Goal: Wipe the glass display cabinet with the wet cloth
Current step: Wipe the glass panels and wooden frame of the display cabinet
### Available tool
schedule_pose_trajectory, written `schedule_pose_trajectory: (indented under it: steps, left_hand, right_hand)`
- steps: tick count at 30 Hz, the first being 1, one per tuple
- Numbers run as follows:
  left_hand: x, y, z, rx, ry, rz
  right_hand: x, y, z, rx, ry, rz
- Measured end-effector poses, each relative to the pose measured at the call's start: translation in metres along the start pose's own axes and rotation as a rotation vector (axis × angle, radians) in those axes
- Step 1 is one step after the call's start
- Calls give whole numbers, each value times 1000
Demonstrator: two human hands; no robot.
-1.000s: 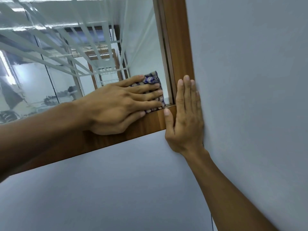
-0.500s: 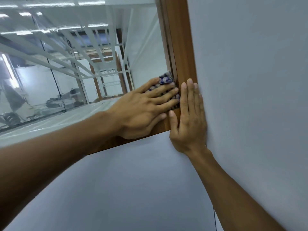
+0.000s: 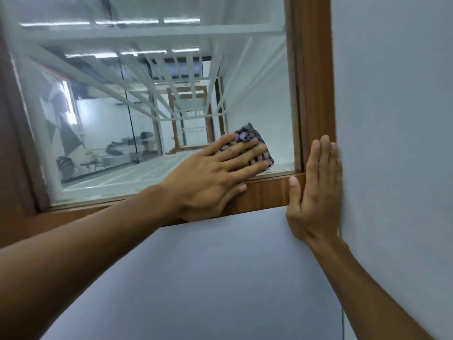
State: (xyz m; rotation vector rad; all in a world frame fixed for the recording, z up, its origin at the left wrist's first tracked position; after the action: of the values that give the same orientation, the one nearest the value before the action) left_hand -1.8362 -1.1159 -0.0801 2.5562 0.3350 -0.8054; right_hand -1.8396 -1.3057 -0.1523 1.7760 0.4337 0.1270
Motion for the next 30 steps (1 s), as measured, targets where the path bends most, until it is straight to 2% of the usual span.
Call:
schedule_pose_trajectory:
  steps: [4, 5, 9, 14, 19, 23, 25, 27, 30]
  left_hand:
    - [-14, -16, -32, -283, 15, 149]
    - [-14, -10, -26, -319, -4, 164]
    - [4, -30, -7, -268, -22, 108]
    - [-3, -80, -58, -537, -20, 216]
    - [8, -83, -31, -451, -42, 151]
    - [4, -126, -75, -638, -69, 201]
    - [-3, -117, -83, -695, -105, 238]
    - [-3, -104, -68, -622, -90, 219]
    - [12, -133, -55, -534, -29, 119]
  right_hand:
    - [10, 6, -31, 113, 4, 30]
    - [14, 10, -45, 101, -2, 13]
    - [31, 17, -92, -68, -37, -102]
    - [38, 18, -91, -31, -65, -121]
    - [45, 22, -114, -48, -44, -154]
    - [51, 24, -132, -120, -56, -198]
    - [57, 26, -153, -214, -73, -210]
    - [62, 29, -174, -298, -91, -212]
    - [65, 32, -180, -283, -67, -222]
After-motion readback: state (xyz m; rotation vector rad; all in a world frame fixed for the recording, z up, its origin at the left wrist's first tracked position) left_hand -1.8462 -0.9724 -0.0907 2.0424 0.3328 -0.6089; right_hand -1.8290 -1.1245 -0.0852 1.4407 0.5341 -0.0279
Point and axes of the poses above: each hand's wrist, its own y-axis towards the middle knuckle, its own x-axis out of the palm, z = x × y, the point moved 6 cm from there along y, towards the middle knuckle, and after that the axes turned 5 degrees about -z, right-handed, at the moved point
